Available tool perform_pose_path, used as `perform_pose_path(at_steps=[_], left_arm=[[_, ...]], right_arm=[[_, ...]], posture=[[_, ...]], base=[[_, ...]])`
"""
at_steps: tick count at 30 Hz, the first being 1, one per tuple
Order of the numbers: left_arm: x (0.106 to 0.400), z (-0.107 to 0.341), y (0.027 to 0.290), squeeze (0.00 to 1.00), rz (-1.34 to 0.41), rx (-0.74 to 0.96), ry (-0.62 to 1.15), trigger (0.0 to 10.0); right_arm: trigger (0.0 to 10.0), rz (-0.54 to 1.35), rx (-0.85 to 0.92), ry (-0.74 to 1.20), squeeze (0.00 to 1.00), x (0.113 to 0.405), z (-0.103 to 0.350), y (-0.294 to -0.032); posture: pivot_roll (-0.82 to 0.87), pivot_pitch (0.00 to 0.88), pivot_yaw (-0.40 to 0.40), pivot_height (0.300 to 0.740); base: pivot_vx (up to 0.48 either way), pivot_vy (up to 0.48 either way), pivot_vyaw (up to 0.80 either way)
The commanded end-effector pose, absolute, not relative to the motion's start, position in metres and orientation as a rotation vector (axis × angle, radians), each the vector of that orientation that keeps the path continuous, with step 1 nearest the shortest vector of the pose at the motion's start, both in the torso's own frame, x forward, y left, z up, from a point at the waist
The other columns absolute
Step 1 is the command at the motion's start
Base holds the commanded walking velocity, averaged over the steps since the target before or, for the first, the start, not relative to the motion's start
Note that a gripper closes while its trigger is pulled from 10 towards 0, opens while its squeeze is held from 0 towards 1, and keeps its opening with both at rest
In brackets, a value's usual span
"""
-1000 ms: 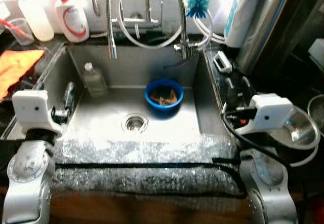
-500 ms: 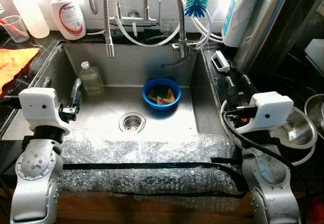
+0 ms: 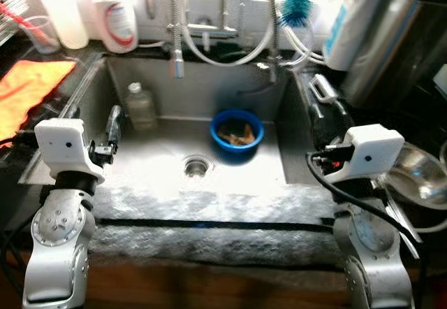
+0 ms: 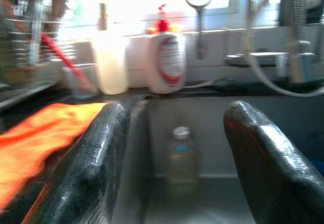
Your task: Kitchen organization
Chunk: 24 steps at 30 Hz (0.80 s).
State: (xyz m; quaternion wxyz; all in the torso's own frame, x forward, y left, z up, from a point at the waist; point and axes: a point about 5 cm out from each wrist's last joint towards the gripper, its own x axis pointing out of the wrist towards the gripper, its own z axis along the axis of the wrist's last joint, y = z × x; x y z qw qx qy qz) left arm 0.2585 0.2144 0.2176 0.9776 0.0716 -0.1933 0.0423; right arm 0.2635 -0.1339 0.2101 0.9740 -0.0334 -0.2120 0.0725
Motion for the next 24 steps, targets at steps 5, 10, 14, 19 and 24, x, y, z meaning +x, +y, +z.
perform_pose_path(at_steps=[5,10,14,19,24], left_arm=[[0.2609,0.2218,0.2095,0.00,0.069,0.141,-0.417,10.0],[0.2618,0.2224,0.2089,0.00,0.069,0.141,-0.418,10.0],[0.2649,0.2243,0.2057,0.00,0.060,0.126,-0.428,10.0],[0.2666,0.2246,0.2038,0.00,0.052,0.118,-0.429,10.0],[0.2673,0.2247,0.2034,0.00,0.050,0.116,-0.428,10.0]], right_arm=[[10.0,0.131,-0.080,-0.420,0.00,0.2641,0.2087,-0.1392],[10.0,0.130,-0.079,-0.422,0.00,0.2646,0.2092,-0.1391],[10.0,0.118,-0.072,-0.422,0.00,0.2646,0.2096,-0.1387],[10.0,0.119,-0.069,-0.407,0.00,0.2652,0.2081,-0.1376],[10.0,0.117,-0.069,-0.406,0.00,0.2653,0.2077,-0.1371]], posture=[[-0.01,0.072,-0.034,0.740],[-0.01,0.073,-0.033,0.740],[-0.01,0.082,-0.027,0.740],[-0.01,0.087,-0.024,0.740],[-0.01,0.089,-0.022,0.740]], base=[[0.000,0.000,0.00],[0.000,0.000,0.00],[0.000,0.000,0.00],[0.000,0.000,-0.61],[0.000,0.000,-0.79]])
